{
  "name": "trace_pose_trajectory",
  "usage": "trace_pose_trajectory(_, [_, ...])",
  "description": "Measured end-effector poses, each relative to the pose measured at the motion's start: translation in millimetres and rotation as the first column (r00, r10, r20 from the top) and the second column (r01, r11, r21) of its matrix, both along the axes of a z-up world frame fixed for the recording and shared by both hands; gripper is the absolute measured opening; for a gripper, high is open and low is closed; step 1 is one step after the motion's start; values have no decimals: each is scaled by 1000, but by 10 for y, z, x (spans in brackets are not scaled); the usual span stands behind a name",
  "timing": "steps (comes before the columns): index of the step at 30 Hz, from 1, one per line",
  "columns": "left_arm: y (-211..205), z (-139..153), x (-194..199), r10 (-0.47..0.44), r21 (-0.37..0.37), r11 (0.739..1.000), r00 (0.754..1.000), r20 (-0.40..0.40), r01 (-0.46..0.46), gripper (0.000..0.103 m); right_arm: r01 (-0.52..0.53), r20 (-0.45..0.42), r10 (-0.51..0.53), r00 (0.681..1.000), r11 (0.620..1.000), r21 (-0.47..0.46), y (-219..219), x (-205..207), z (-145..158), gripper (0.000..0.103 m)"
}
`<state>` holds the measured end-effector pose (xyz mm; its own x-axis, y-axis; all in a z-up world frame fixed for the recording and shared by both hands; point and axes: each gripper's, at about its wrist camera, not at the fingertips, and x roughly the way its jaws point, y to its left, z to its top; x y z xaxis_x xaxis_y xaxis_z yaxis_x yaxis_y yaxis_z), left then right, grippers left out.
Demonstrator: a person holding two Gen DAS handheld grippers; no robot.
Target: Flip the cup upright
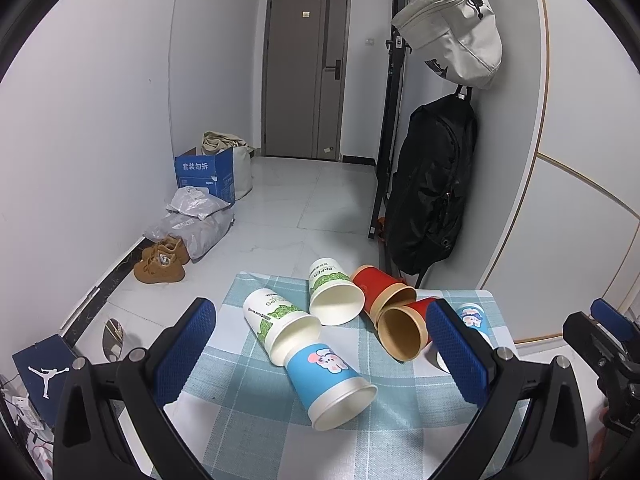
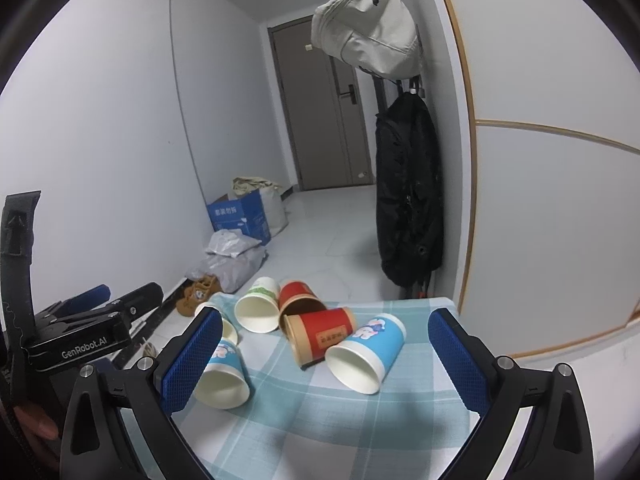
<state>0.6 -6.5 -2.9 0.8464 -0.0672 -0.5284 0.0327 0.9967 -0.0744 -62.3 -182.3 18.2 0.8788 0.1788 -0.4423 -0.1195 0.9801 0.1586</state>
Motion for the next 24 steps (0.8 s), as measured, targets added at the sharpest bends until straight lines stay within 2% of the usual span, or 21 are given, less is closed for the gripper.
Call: trace_pose_trajectory(24, [-37, -36, -7, -12, 8, 1000, 1000, -14, 13, 102, 4, 5, -4, 1000, 1000, 2, -10, -29, 22, 103])
